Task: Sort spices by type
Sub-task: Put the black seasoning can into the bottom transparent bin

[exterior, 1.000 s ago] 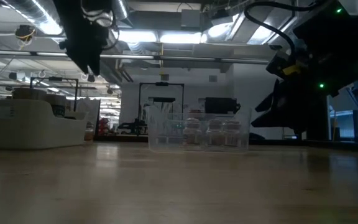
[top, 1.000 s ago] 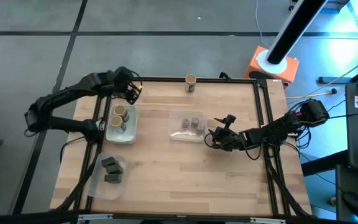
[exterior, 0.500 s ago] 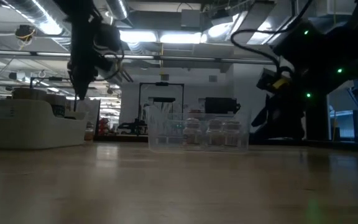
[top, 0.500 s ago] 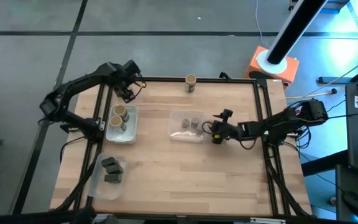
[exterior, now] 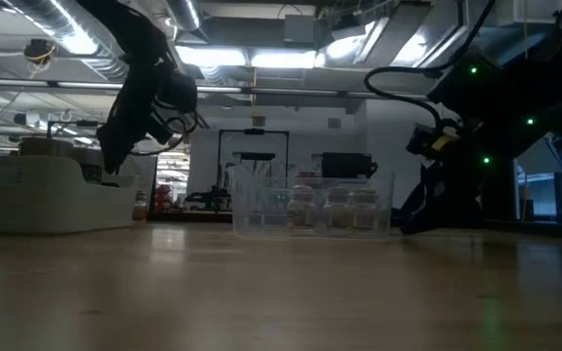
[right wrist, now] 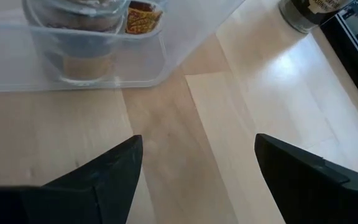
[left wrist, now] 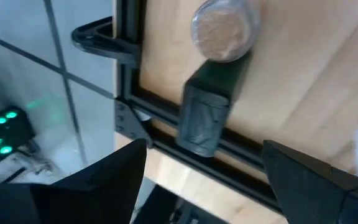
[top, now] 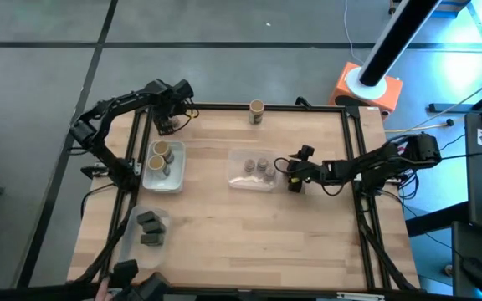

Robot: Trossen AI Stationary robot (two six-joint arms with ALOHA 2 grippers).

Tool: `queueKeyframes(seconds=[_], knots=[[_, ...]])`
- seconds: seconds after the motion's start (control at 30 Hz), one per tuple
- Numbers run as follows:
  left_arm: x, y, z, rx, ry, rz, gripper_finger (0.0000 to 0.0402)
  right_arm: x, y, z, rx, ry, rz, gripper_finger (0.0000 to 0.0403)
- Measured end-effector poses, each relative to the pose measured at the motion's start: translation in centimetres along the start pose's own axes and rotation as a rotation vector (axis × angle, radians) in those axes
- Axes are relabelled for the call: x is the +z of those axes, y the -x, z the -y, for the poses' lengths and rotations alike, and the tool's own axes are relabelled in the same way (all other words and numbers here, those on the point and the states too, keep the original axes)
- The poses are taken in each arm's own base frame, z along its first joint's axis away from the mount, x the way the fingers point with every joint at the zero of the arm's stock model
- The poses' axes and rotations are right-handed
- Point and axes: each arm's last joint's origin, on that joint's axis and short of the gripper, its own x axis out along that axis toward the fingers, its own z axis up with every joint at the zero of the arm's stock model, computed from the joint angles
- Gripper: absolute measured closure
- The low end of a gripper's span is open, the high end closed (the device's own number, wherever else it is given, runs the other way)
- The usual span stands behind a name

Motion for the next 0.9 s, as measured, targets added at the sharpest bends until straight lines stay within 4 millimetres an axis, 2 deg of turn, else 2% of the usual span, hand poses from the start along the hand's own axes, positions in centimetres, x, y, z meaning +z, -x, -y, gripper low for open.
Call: queueKeyframes(seconds=[0.13, 0.53, 0.7, 0.9], knots=[[0.1, -0.2, -0.4, 0.026, -0.041, 0.0, 0.0101, 0.0, 0.0, 0.0, 0.0, 0.0, 0.0, 0.0093], [-0.4, -1.4, -1.5, -0.035, 0.031, 0.043, 0.0101, 0.0, 0.0, 0.0, 0.001, 0.001, 0.001, 0.0093], [-0.5, -3.0, -1.1, -0.065, 0.001, 0.059, 0.0101, 0.0, 0.0, -0.1, 0.02, 0.001, 0.002, 0.0093], [-0.3, -3.7, -0.7, -0.053, -0.007, 0.079, 0.0101, 0.0, 0.0, -0.1, 0.02, 0.0, 0.003, 0.0093]])
